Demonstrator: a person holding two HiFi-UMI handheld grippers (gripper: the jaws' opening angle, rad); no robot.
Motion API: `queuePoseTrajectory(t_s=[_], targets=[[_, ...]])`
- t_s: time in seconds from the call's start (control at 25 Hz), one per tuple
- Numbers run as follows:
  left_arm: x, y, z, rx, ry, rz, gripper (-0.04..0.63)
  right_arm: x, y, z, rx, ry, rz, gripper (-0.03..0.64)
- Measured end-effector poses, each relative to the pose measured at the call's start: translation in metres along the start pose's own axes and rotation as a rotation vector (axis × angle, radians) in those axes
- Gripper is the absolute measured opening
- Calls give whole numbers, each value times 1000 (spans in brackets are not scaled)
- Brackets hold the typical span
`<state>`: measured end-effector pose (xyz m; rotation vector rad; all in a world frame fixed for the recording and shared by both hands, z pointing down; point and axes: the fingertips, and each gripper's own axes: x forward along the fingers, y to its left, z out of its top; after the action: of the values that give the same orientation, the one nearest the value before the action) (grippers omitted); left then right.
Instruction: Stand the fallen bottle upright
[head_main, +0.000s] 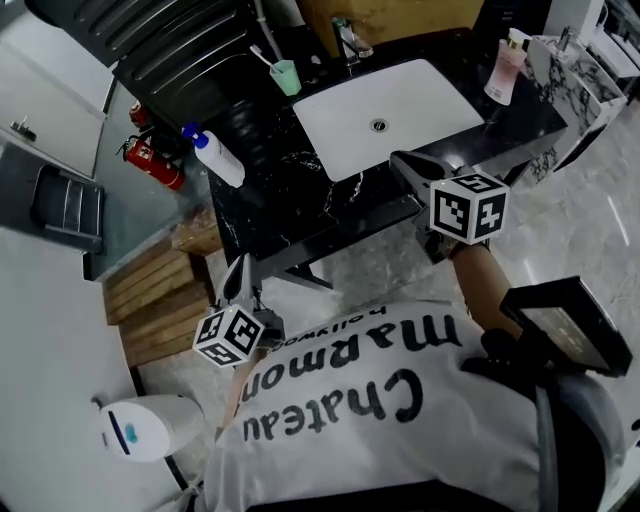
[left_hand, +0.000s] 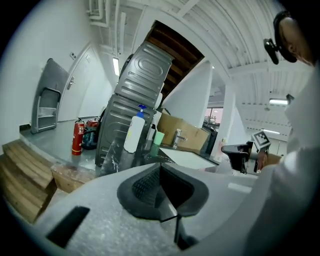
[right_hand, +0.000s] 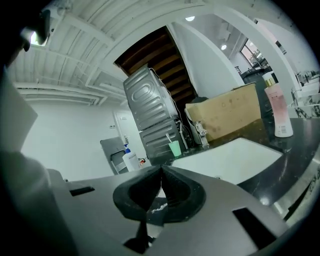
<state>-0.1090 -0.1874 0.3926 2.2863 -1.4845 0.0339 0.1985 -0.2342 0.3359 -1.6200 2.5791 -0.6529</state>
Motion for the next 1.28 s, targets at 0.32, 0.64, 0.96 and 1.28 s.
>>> queuePoseTrajectory(t_s=[0.32,0.64,0.96,1.28], targets=[[37,-18,30,23,-37,-34,14,18,-11,17,-37,-1,18,14],[59,-35,33,8,-23,-63,14,21,-21,9,2,58,23,14],[71,-43,39,15,-48,-79,14,28,-25,-2,-50,100,20,14],[82,-40,40,-6,-63,-78,14,36,-35,6,-47,83,8,12]])
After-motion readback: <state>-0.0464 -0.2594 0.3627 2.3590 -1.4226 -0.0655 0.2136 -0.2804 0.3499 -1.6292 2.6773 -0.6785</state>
